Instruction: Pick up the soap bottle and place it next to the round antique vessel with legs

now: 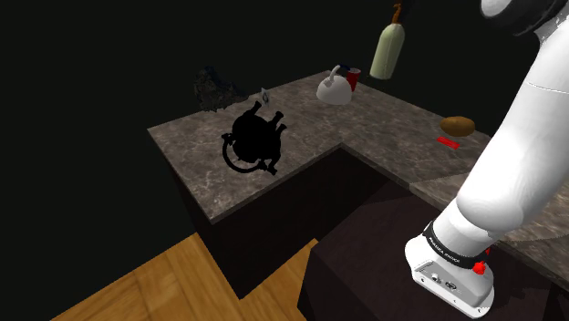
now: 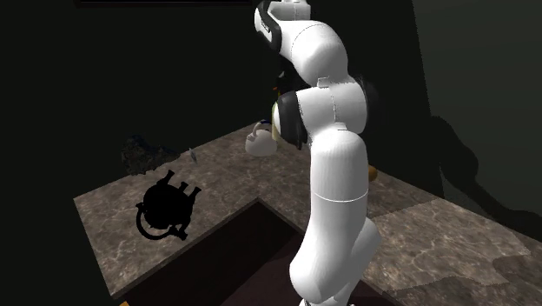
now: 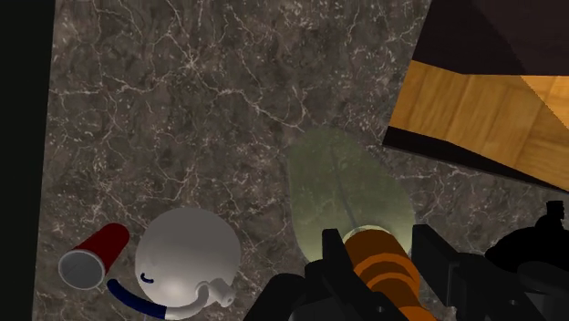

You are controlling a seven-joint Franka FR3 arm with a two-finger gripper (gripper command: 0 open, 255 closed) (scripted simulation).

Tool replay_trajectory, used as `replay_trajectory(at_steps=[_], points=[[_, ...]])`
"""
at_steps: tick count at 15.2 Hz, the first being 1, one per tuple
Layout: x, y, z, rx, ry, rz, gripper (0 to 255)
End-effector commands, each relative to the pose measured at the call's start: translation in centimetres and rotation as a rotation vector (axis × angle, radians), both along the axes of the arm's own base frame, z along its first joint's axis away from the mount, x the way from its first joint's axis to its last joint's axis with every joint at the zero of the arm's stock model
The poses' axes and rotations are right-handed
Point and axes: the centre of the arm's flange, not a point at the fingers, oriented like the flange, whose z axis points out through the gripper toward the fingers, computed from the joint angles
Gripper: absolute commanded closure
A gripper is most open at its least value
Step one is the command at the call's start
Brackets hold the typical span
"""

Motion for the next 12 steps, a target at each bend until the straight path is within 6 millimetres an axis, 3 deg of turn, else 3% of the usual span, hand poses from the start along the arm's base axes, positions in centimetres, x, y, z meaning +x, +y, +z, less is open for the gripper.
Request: replay_trajectory(at_steps=[1, 9, 12], points=[[0.1, 0.1, 1.1, 0.000, 0.000, 0.000, 255], [0.1, 0.1, 5.0, 0.000, 0.000, 0.000, 255], [0.4, 4.1, 4.9, 0.000, 0.000, 0.000, 255]])
